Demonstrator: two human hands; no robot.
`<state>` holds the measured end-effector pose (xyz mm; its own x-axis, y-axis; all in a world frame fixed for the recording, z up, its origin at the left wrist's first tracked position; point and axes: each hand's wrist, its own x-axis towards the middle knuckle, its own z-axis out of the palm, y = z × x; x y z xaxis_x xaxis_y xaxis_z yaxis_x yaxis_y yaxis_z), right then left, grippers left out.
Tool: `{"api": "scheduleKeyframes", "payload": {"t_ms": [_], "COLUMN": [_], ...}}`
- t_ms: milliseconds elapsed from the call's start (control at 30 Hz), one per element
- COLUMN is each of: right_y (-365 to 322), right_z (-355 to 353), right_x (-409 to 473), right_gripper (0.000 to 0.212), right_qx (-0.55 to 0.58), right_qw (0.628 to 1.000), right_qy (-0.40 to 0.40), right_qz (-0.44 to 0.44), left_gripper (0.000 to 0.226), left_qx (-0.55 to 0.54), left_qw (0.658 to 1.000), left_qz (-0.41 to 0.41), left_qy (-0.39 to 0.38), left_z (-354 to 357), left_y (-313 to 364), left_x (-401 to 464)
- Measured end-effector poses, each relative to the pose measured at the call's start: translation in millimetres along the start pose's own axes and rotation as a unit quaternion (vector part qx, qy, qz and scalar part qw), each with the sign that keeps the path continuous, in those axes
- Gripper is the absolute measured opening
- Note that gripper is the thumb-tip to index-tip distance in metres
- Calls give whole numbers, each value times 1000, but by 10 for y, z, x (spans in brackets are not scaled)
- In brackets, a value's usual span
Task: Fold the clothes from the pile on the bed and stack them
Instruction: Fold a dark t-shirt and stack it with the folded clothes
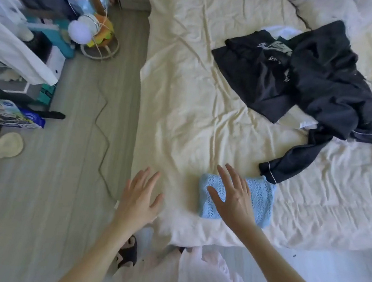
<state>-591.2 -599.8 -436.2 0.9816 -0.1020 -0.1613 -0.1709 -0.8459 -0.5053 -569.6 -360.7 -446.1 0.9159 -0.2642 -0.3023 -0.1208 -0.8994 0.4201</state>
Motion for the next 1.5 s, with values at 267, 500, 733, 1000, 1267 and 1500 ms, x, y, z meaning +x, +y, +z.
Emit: {"api": "scheduleKeyframes", "payload": {"t_ms": [267,500,733,1000,1267,1500], "right_y": [-1519,-2896,-3508,-3754,-3777,-3435], "right_z": [476,1064,1197,985,756,381], "right_x": [-22,-156,-104,443,1369,2441], "right_gripper": [55,56,59,58,58,58], "right_qx": [0,3,22,-35,-51,-31], "right_qw": [998,999,999,995,992,994], "right_qy": [25,13,28,84,104,105], "right_qz": [-50,-52,-29,-44,-51,-17], "left_gripper": [58,61,63,65,64,63], "left_qx": [-9,-6,-43,-31,9,16], "left_qw": [1000,999,997,997,996,995], "left_qz": [-12,-23,-8,46,74,93], "left_qy": [22,40,62,46,49,20], "left_z": [-813,-1789,-2396,-2724,-3021,-3250], "left_y": [-1205,-2522,-3100,-3135,-3037,-2555], "left_x": [-641,-1047,-978,-461,568,1787]}}
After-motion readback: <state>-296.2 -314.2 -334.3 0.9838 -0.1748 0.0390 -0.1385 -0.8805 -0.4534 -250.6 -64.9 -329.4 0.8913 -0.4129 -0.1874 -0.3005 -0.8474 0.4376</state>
